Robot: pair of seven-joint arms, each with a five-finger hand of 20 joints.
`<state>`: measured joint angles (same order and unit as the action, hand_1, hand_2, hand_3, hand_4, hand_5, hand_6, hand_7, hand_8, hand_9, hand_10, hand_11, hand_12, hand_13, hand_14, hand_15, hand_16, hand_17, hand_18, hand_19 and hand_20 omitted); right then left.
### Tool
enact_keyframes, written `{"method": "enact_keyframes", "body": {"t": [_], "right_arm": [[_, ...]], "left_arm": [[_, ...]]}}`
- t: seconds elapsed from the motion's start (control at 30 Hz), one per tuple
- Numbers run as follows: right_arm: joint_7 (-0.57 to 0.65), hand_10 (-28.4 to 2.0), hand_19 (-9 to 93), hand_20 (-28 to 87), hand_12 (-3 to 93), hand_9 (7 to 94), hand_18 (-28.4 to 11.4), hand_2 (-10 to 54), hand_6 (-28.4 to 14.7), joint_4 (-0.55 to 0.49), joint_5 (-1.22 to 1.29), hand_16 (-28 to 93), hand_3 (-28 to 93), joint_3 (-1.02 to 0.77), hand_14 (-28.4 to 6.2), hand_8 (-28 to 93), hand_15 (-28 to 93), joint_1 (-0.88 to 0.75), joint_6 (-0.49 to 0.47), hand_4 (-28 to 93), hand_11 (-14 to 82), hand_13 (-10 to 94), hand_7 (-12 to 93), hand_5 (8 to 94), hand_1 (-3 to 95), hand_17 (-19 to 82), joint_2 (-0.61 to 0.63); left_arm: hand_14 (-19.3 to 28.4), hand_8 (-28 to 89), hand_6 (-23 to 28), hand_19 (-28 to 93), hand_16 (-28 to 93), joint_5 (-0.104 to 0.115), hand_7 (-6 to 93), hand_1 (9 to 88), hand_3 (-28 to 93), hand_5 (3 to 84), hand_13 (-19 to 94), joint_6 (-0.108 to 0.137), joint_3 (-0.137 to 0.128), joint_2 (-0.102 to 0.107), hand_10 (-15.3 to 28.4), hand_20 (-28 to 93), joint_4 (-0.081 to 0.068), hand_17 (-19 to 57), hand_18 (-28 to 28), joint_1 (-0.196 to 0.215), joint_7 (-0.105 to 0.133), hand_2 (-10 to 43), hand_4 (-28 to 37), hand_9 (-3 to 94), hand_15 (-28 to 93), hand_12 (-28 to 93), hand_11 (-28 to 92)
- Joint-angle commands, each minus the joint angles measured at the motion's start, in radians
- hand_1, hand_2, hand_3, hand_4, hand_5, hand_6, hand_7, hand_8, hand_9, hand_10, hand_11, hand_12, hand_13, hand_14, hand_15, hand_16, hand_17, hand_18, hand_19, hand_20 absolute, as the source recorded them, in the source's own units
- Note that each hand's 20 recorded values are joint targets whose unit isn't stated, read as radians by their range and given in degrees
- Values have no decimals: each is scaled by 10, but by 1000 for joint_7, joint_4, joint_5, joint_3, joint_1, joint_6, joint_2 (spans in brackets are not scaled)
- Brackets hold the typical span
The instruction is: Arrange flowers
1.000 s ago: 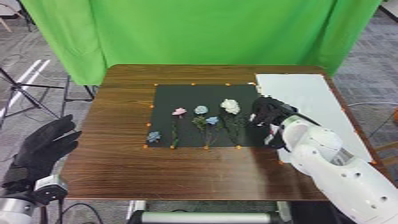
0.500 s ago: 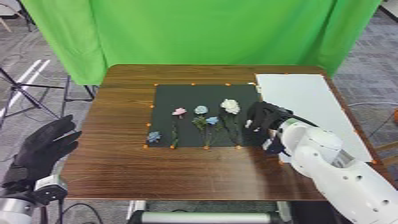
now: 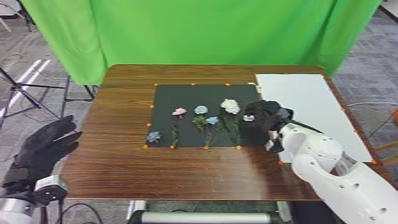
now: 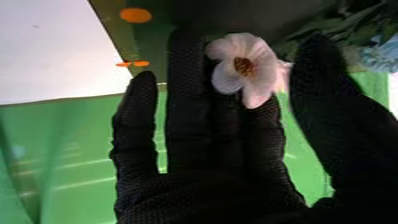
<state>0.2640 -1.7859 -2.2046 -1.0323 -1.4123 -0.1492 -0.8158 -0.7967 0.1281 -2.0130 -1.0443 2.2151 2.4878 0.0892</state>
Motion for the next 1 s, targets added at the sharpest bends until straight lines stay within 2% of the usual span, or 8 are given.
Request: {"method": "enact_keyframes", "body": {"t": [0.03, 0.23, 0.4, 0.47, 0.57, 0.63, 0.8, 1.0], "right_arm": [[-3, -99, 701, 458, 228, 480, -178, -95, -2, -32, -8, 210, 863, -12, -61, -186, 410, -32, -1, -283, 266, 517, 360, 440, 293, 172, 19], [-13, -97, 699, 462, 230, 481, -180, -95, -2, -50, 2, 206, 860, -43, -61, -182, 411, -59, 26, -283, 265, 515, 356, 440, 290, 168, 22], [-35, -106, 701, 466, 235, 455, -181, -95, -14, -64, 117, 209, 857, -98, -63, -176, 419, -98, 176, -283, 267, 505, 346, 420, 269, 167, 23], [-97, -116, 695, 462, 237, 416, -179, -95, -26, -67, 247, 208, 863, -158, -69, -167, 426, -136, 253, -283, 262, 462, 336, 382, 255, 160, 12], [-279, -124, 591, 396, 248, 337, -186, -72, -30, -69, 532, 199, 883, -290, -86, -156, 361, -218, 289, -279, 221, 341, 317, 324, 238, 104, -31], [-378, -118, 508, 328, 254, 311, -191, -42, -24, -74, 721, 240, 892, -379, -95, -148, 254, -268, 218, -259, 164, 280, 284, 310, 222, 60, -72], [-434, -116, 405, 256, 269, 289, -188, -26, -16, -94, 1104, 407, 883, -494, -99, -128, 19, -358, 88, -244, 81, 236, 240, 289, 168, 9, -171], [-398, -110, 305, 219, 253, 296, -180, -45, -23, -120, 1263, 399, 821, -600, -105, -93, -27, -442, -35, -254, 16, 213, 125, 291, 127, 15, -320]], "left_arm": [[141, -124, 27, 434, 7, -1, 243, 275, 721, 305, 215, -14, -6, 2, 112, 87, 0, -83, 194, 5, -11, 9, -266, 258, 324, 155, 246], [141, -124, 27, 435, 7, -1, 242, 275, 721, 305, 215, -14, -8, 3, 113, 87, 0, -83, 194, 7, -14, 9, -267, 258, 324, 155, 248], [141, -125, 27, 435, 8, -1, 243, 275, 721, 305, 215, -15, -4, 2, 113, 87, 3, -83, 195, 2, -9, 9, -267, 258, 324, 155, 248], [141, -125, 27, 435, 8, -4, 243, 275, 721, 305, 215, -11, -1, 0, 112, 87, 7, -83, 195, 0, -6, 9, -266, 258, 325, 155, 247], [140, -125, 26, 434, 7, -12, 242, 275, 721, 304, 215, 4, 7, -6, 113, 86, 15, -83, 194, -3, 3, 9, -266, 257, 324, 155, 246], [139, -125, 26, 433, 6, -15, 242, 274, 723, 302, 212, 4, 6, -14, 112, 86, 23, -83, 194, -1, 6, 8, -265, 253, 320, 155, 245], [130, -124, 20, 420, 12, -22, 242, 271, 719, 272, 179, 7, 9, -20, 101, 81, 37, -96, 200, -20, 14, 7, -265, 212, 298, 162, 233], [120, -119, 15, 386, 33, -20, 231, 247, 697, 240, 139, 9, 24, -40, 91, 70, 51, -116, 208, -49, 35, -14, -279, 172, 205, 171, 178]]}}
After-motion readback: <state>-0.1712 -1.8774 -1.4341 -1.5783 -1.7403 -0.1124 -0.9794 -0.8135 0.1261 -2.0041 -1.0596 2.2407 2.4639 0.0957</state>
